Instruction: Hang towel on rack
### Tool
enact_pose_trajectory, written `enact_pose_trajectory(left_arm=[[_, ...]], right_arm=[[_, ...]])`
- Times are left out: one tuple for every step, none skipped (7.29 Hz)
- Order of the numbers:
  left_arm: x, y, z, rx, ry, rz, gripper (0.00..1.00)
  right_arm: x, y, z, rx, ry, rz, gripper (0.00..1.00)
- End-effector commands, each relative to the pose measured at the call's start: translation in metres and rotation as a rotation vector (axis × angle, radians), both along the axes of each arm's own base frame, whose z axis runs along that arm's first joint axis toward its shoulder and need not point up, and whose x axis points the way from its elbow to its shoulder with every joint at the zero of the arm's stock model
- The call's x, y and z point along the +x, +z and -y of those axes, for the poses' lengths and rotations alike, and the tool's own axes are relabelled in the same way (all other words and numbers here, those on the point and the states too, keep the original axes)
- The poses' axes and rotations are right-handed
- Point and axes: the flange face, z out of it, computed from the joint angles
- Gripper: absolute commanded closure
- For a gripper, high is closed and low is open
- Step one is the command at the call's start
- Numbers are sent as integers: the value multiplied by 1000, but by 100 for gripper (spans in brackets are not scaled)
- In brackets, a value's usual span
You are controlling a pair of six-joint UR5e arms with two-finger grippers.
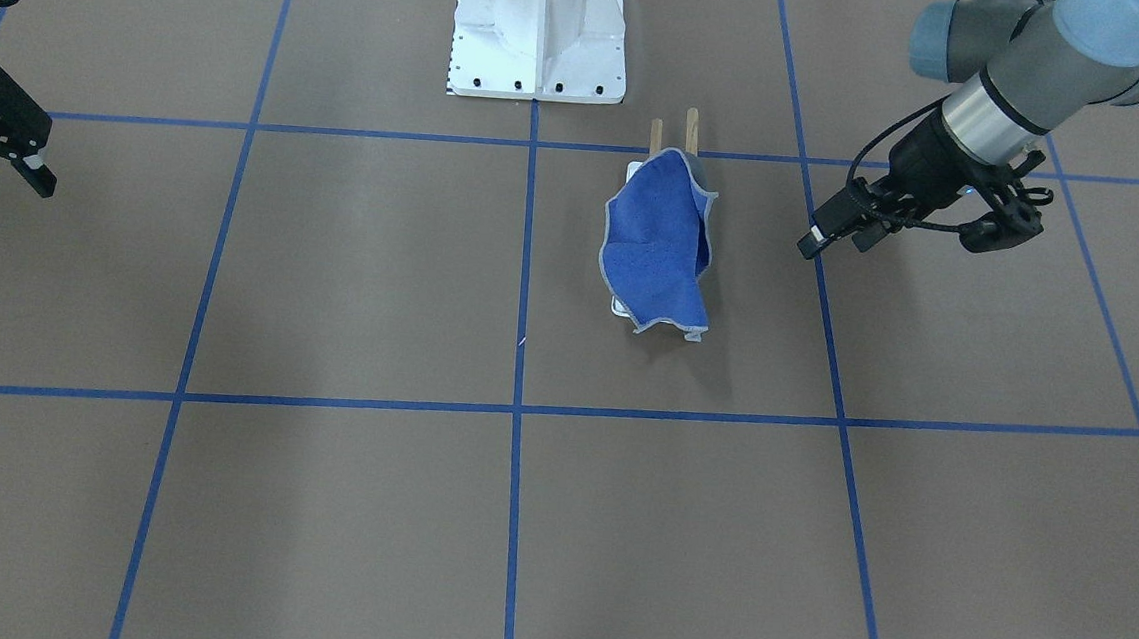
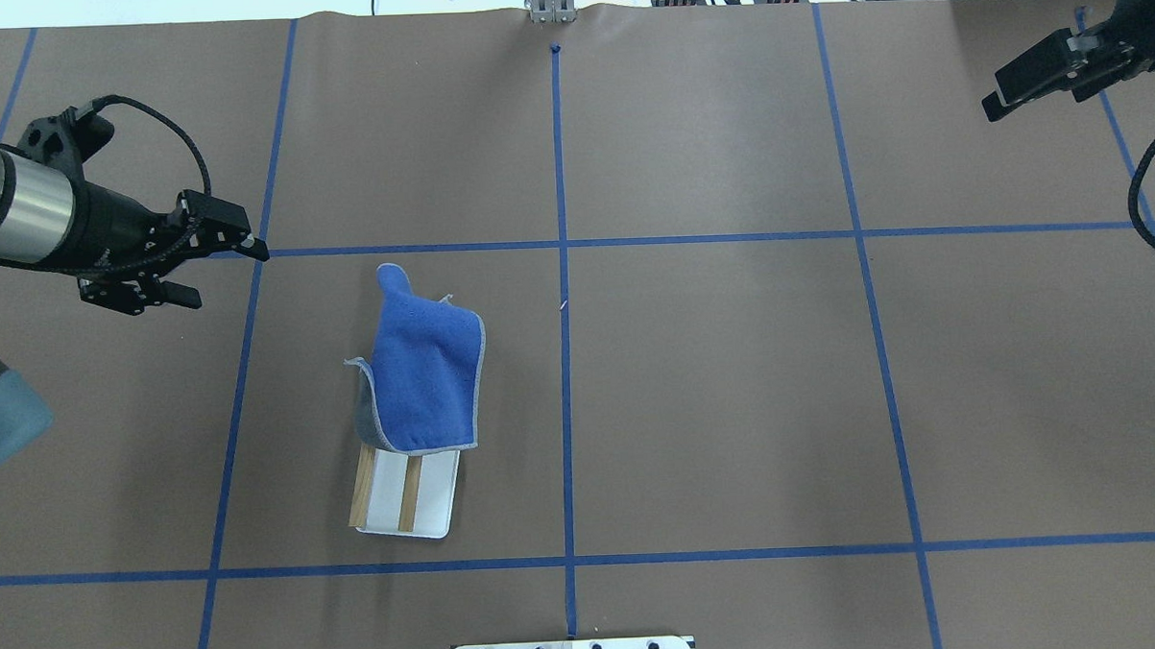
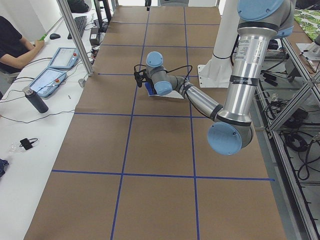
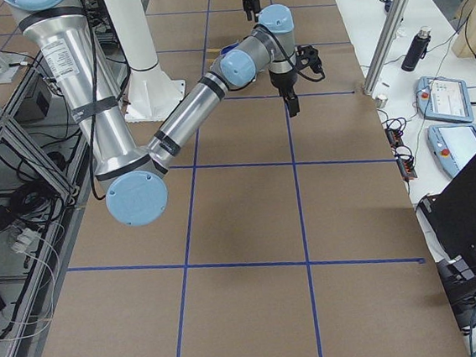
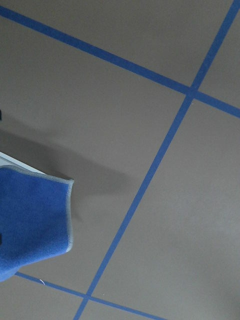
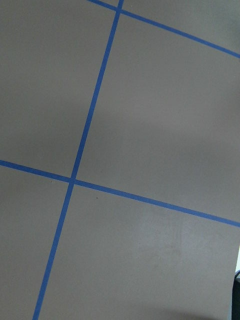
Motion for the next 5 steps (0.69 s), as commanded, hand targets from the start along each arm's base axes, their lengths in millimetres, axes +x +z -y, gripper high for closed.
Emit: enact_pose_trajectory(left_arm=[[-103, 39, 33, 181, 32, 90, 2], [-160, 79, 37, 261, 82, 194, 2], [-202, 128, 34, 314, 156, 289, 2], [-251, 182, 21, 329, 188, 350, 2], [-290, 221, 12, 326, 185, 379, 2]], right_arm=[[55, 78, 21, 3, -72, -59, 0], [82, 131, 30, -28, -115, -100, 0], [100, 165, 35, -126, -122, -119, 0], [111, 182, 30, -213, -112, -134, 0], [133, 219, 7, -283, -95, -126, 0]])
